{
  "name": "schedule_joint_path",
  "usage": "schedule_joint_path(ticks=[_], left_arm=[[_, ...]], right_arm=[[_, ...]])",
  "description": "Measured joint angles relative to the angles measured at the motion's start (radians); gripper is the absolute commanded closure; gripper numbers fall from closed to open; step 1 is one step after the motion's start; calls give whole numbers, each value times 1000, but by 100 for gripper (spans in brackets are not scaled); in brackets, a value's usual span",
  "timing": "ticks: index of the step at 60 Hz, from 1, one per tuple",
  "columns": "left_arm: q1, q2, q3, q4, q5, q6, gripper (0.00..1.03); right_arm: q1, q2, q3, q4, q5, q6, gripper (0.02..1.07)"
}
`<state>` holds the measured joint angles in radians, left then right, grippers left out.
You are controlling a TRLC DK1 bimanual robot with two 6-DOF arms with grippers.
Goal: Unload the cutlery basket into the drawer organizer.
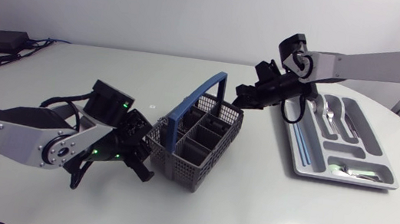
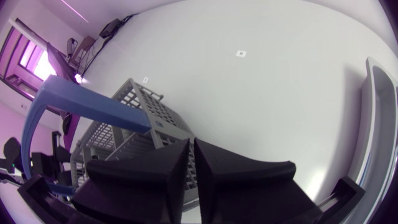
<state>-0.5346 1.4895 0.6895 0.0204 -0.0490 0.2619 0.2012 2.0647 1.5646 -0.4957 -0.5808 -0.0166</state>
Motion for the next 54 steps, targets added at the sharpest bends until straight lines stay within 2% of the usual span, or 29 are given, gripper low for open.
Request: schedule_joint_path(ticks=[16,26,45,54], left_arm=[[111,17,1,40,46,0,80],[187,18,5,66,110,26,80],[275,100,110,94,143,27,80],[301,161,174,95,154,27,80]], right_arm=[[36,-282,-340,-4,21,-14,94],[76,-402,-520,2,56,-13,94],[145,-414,-525,22,51,31,94],[151,-383,-468,29,72,56,94]])
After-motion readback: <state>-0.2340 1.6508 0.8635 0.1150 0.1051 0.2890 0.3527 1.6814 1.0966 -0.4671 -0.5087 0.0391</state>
